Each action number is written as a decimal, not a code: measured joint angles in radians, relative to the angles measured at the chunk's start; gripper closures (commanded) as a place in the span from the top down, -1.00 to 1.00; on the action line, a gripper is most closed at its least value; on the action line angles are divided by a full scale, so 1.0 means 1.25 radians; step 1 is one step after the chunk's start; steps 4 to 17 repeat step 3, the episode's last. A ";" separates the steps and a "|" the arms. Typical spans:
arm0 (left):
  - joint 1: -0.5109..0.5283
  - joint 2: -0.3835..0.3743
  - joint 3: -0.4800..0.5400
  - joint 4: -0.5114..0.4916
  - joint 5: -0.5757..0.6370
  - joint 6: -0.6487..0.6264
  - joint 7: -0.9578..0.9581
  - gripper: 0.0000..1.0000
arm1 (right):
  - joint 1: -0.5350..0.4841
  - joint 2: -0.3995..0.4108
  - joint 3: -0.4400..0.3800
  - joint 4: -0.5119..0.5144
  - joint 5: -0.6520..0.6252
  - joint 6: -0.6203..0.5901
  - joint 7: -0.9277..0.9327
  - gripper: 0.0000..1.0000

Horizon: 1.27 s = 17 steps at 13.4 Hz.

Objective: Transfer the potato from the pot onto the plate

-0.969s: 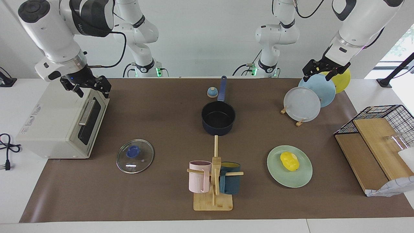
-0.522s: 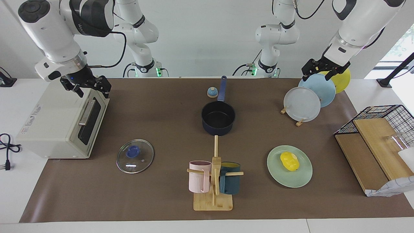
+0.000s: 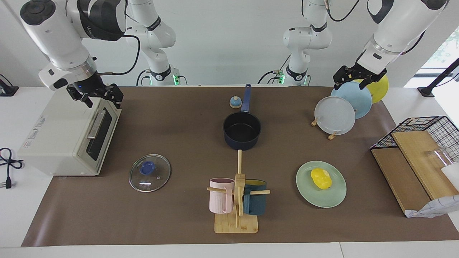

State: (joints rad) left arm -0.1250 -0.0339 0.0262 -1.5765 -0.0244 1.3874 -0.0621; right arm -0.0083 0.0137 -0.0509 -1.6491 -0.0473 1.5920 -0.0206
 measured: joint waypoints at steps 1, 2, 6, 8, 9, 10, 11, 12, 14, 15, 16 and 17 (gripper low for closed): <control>0.000 0.000 0.000 0.000 0.000 0.001 0.000 1.00 | 0.000 0.000 0.000 0.000 0.000 0.000 0.000 1.00; 0.000 0.000 0.000 0.000 0.000 0.003 0.000 1.00 | 0.000 0.000 0.000 0.000 0.000 0.000 0.000 1.00; 0.000 0.000 0.000 0.000 0.000 0.003 0.000 1.00 | 0.000 0.000 0.000 0.000 0.000 0.000 0.000 1.00; 0.000 0.000 0.000 0.000 0.000 0.003 0.000 1.00 | 0.000 0.000 0.000 0.000 0.000 0.000 0.000 1.00; 0.000 0.000 0.000 0.000 0.000 0.003 0.000 1.00 | 0.000 0.000 0.000 0.000 0.000 0.000 0.000 1.00; 0.000 0.000 0.000 0.000 0.000 0.003 0.000 1.00 | 0.000 0.000 0.000 0.000 0.000 0.000 0.000 1.00; 0.000 0.000 0.000 0.000 0.000 0.003 0.000 1.00 | 0.000 0.000 0.000 0.000 0.000 0.000 0.000 1.00; 0.000 0.000 0.000 0.000 0.000 0.003 0.000 1.00 | 0.000 0.000 0.000 0.000 0.000 0.000 0.000 1.00; 0.000 0.000 0.000 0.000 0.000 0.003 0.000 1.00 | 0.000 0.000 0.000 0.000 0.000 0.000 0.000 1.00; 0.000 0.000 0.000 0.000 0.000 0.003 0.000 1.00 | 0.000 0.000 0.000 0.000 0.000 0.000 0.000 1.00; 0.000 0.000 0.000 0.000 0.000 0.003 0.000 1.00 | 0.000 0.000 0.000 0.000 0.000 0.000 0.000 1.00; 0.000 0.000 0.000 0.000 0.000 0.003 0.000 1.00 | 0.000 0.000 0.000 0.000 0.000 0.000 0.000 1.00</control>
